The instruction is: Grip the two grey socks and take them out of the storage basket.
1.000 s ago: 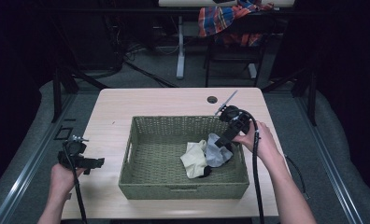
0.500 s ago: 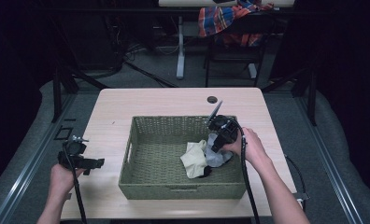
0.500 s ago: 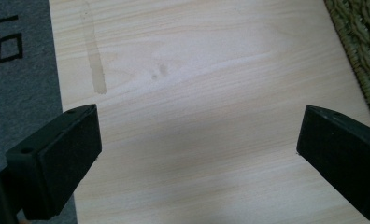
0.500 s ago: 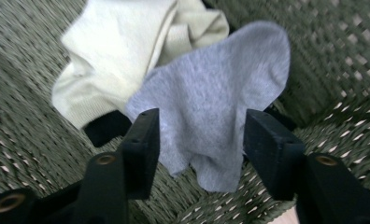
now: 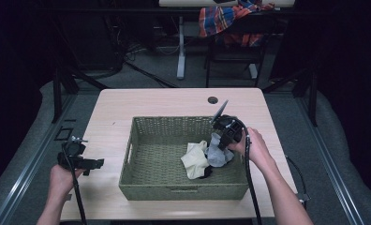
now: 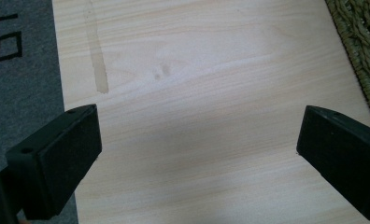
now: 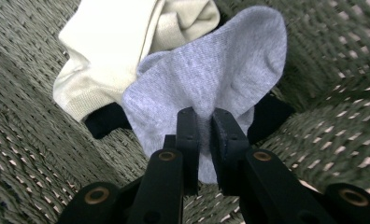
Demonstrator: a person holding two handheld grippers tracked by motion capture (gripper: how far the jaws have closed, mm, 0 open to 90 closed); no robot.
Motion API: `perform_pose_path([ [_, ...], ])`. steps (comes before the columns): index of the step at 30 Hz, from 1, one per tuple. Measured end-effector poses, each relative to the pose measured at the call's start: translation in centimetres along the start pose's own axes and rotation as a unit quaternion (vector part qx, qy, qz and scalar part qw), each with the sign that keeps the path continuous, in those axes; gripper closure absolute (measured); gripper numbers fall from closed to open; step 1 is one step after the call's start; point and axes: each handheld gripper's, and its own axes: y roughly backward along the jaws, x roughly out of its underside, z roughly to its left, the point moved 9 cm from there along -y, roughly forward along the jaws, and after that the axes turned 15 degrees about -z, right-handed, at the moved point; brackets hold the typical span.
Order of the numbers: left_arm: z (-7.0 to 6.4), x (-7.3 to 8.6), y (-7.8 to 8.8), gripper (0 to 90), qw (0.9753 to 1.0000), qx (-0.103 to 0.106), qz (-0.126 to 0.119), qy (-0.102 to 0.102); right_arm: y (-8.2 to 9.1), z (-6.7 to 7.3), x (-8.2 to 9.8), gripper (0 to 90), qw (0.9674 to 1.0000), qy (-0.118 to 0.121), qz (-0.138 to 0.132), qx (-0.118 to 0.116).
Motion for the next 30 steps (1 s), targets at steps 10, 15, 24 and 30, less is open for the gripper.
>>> perform_pose_path([
  [10,-0.1,-0.1,-0.1,0.3,1.0000,0.003,0.000,0.000,1.9,0.0,-0.7,83.2,0.9996,-0.002,-0.028,-0.005],
  [15,-0.2,-0.1,0.0,0.2,1.0000,0.004,-0.001,-0.004,0.9,0.5,-0.7,80.1,0.9995,0.002,-0.028,-0.011],
  [24,-0.2,-0.1,-0.1,0.3,1.0000,0.003,-0.004,-0.005,-0.8,1.0,-0.1,70.3,0.9999,0.006,0.008,-0.008],
  [30,-0.2,-0.1,0.0,0.3,1.0000,0.004,-0.002,-0.005,-1.2,1.1,0.2,86.5,0.9993,0.023,0.028,0.002],
])
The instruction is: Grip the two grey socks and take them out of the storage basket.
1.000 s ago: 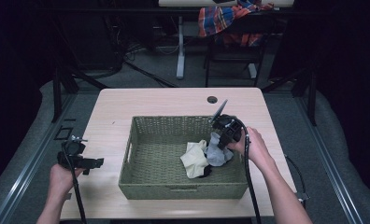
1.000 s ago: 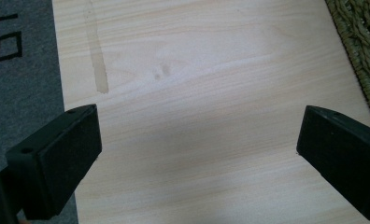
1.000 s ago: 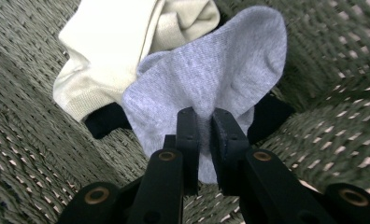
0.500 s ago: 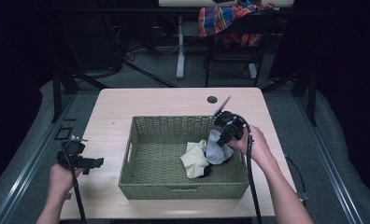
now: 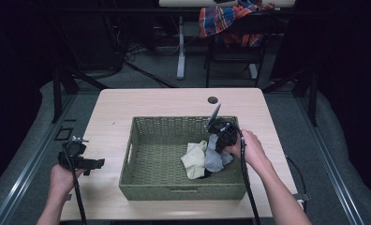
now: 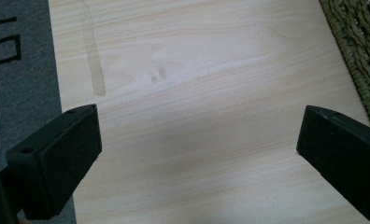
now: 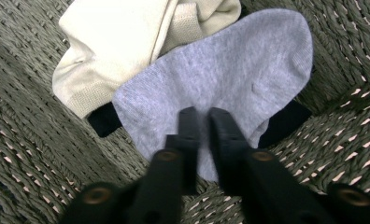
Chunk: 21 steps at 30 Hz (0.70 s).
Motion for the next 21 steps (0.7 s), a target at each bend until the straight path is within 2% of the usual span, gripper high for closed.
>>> perform_pose_path([
  [1,0.0,0.0,0.1,0.3,1.0000,0.002,0.003,0.001,0.3,-0.1,0.0,90.0,1.0000,0.003,0.001,0.004],
  [5,-0.1,0.0,-0.2,0.3,1.0000,0.002,0.002,-0.001,0.5,-0.2,0.0,90.0,1.0000,0.000,0.001,0.001],
  [6,-0.2,-0.1,-0.1,0.3,1.0000,0.002,0.001,-0.002,0.4,0.0,-0.1,78.7,1.0000,-0.004,-0.006,-0.006],
  [7,-0.3,-0.1,-0.1,0.3,1.0000,0.001,-0.001,-0.002,0.4,0.0,-0.1,78.7,1.0000,-0.004,-0.006,-0.006],
  [9,-0.4,-0.2,-0.2,0.3,1.0000,0.002,0.001,-0.003,0.4,0.2,-0.2,72.5,0.9999,-0.003,-0.007,-0.014],
  [11,-0.5,-0.2,-0.2,0.3,1.0000,0.003,0.002,-0.004,-0.1,0.5,-0.2,69.6,1.0000,0.002,0.004,-0.003],
  [12,-0.5,-0.3,-0.2,0.3,1.0000,0.003,0.002,-0.003,-0.3,0.6,-0.1,73.4,1.0000,0.003,0.005,-0.003],
  [13,-0.5,-0.3,-0.2,0.3,1.0000,0.002,0.000,-0.004,-0.3,0.6,-0.1,73.4,1.0000,0.003,0.005,-0.003],
  [14,-0.5,-0.3,-0.3,0.3,1.0000,0.000,0.000,-0.005,-0.5,0.5,-0.1,80.3,1.0000,0.006,0.004,0.003],
  [16,-0.6,-0.3,-0.2,0.3,1.0000,0.002,-0.001,-0.005,-0.3,0.3,0.1,87.8,0.9999,0.000,0.009,0.012],
  [18,-0.5,-0.4,-0.3,0.4,1.0000,0.001,0.000,-0.005,-0.2,0.2,0.2,89.5,0.9998,0.007,0.008,0.016],
  [21,-0.6,-0.3,-0.3,0.4,1.0000,0.003,0.003,-0.004,0.0,0.2,0.1,90.0,0.9999,0.003,0.001,0.015],
])
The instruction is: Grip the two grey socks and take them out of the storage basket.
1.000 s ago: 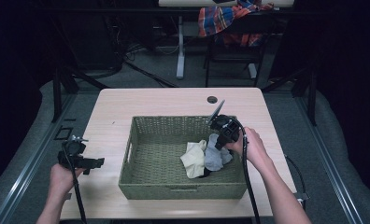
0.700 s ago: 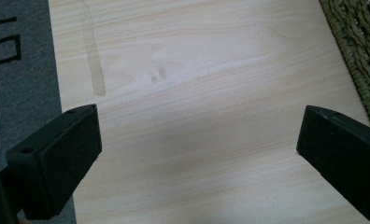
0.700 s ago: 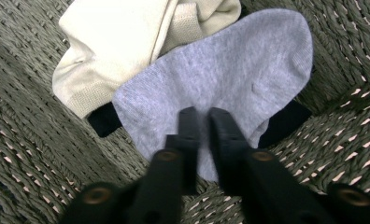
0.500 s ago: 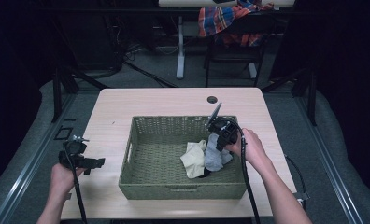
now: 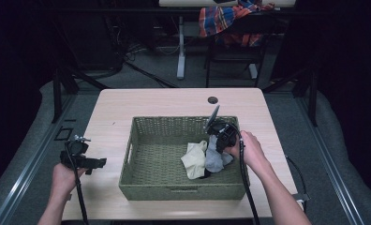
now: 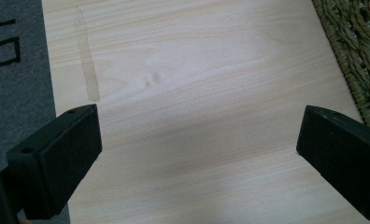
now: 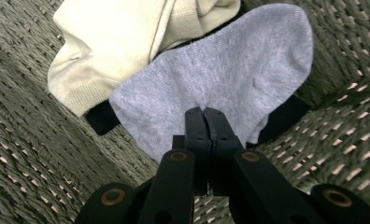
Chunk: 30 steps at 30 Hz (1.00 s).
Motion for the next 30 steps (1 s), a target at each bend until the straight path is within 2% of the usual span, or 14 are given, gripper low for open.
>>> perform_pose_path([
  [4,-0.1,0.0,0.0,0.4,1.0000,0.000,0.000,-0.005,0.8,-0.1,-0.2,90.0,1.0000,0.006,-0.006,0.005],
  [9,0.0,0.0,-0.1,0.4,1.0000,-0.002,-0.002,-0.002,2.5,-0.2,-0.7,90.0,0.9994,0.005,-0.032,0.009],
  [10,0.0,0.1,-0.1,0.3,1.0000,-0.002,0.003,-0.001,2.9,-0.3,-0.8,90.0,0.9995,0.008,-0.030,0.010],
  [14,0.1,0.0,0.1,0.4,1.0000,-0.004,-0.002,-0.001,3.5,-0.2,-1.1,90.0,0.9989,0.004,-0.047,0.008],
  [22,0.2,0.1,0.1,0.3,1.0000,-0.006,-0.001,0.000,5.5,-0.5,-1.6,90.0,0.9984,0.003,-0.056,0.009],
  [24,0.4,0.1,0.3,0.3,1.0000,-0.008,-0.004,0.002,6.4,-0.6,-1.9,90.0,0.9975,0.000,-0.070,0.011],
  [30,0.3,0.2,0.1,0.3,1.0000,-0.008,0.000,0.004,7.3,-0.8,-2.1,90.0,0.9971,0.002,-0.075,0.010],
])
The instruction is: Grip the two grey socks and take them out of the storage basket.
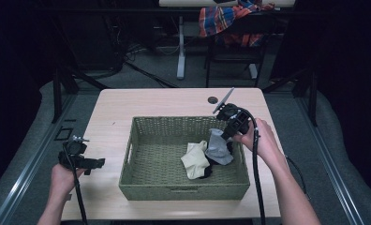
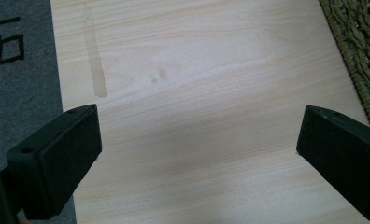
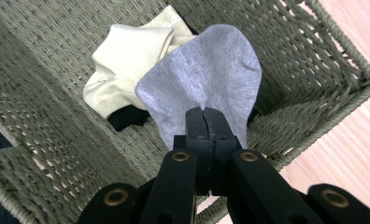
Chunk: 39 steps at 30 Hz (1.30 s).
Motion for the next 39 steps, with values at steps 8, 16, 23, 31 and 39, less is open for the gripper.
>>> perform_pose_path([
  [8,0.1,0.1,0.1,0.3,1.0000,-0.007,0.004,-0.004,0.3,-0.5,-0.3,90.0,0.9999,-0.005,-0.001,-0.015],
  [16,0.1,0.2,0.1,0.3,0.9999,-0.009,0.005,-0.006,1.8,-0.3,-1.7,90.0,0.9998,-0.001,-0.017,-0.011],
  [23,-0.2,0.1,-0.1,0.3,0.9999,-0.006,0.005,-0.009,3.3,-0.2,-3.5,90.0,0.9996,0.011,-0.020,-0.014],
  [31,-0.3,0.1,-0.2,0.3,0.9999,-0.004,0.009,-0.009,4.4,-0.3,-4.2,90.0,0.9997,0.014,-0.020,-0.008],
  [39,-0.2,0.1,-0.1,0.3,0.9999,-0.006,0.005,-0.008,5.6,-0.8,-4.5,90.0,0.9994,0.010,-0.034,-0.006],
])
